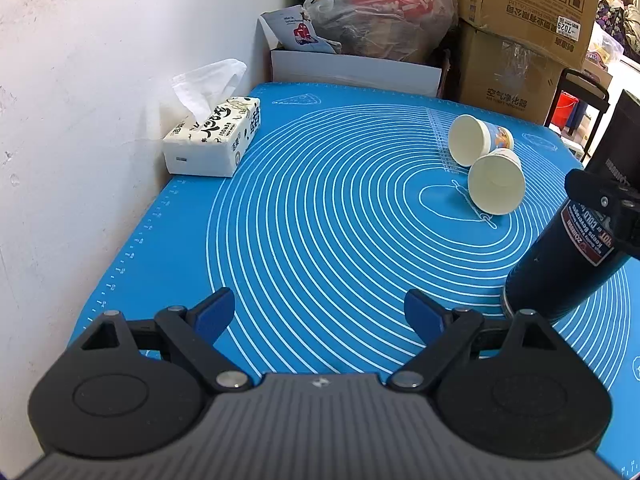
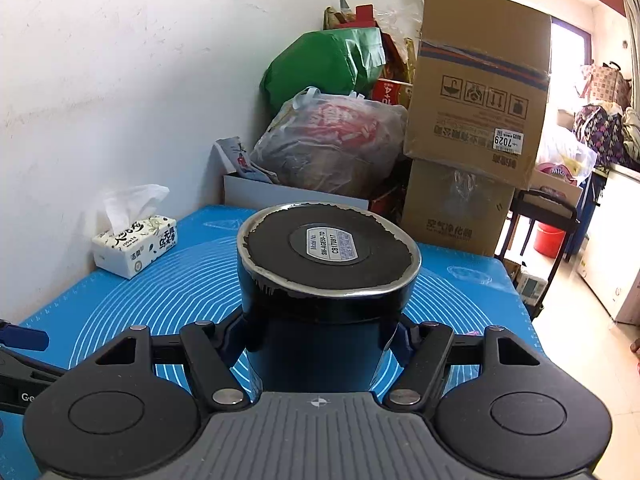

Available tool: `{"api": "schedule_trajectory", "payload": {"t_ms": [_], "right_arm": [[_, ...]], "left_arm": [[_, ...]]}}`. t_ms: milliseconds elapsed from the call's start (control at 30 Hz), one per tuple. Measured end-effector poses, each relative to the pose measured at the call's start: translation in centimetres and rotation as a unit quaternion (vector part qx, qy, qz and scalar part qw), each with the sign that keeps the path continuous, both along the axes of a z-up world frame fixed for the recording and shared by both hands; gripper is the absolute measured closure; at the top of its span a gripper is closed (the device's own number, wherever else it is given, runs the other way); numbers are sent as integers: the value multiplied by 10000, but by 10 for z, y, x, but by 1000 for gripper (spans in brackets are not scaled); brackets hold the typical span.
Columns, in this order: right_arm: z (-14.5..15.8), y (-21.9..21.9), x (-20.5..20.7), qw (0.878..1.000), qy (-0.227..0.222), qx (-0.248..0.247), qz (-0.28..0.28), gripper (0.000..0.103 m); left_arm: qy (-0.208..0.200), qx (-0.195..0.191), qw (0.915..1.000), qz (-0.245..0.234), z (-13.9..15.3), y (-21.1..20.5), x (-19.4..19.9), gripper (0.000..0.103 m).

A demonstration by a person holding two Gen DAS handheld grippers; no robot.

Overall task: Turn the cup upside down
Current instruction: 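Lift the bottle with the right tool and rotate it upright, then lower the upright bottle onto the mat with the right tool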

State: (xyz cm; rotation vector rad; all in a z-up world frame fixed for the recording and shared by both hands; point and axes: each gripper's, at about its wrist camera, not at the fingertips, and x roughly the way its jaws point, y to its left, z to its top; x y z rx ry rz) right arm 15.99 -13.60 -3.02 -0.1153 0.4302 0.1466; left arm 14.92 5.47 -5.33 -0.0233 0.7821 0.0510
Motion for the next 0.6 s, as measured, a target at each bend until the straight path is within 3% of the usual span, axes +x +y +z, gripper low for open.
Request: {"api": "schedule_trajectory", "payload": {"t_ms": [433,600], "right_arm": [[0,5,0,9998,-39,-199,21,24],[0,5,0,9998,-2,-193,25,23]], "left_arm": [[1,-23,10000,-25,-2,0,-1,12],[-4,-24,10000,-32,-3,-1,-1,12]]}}
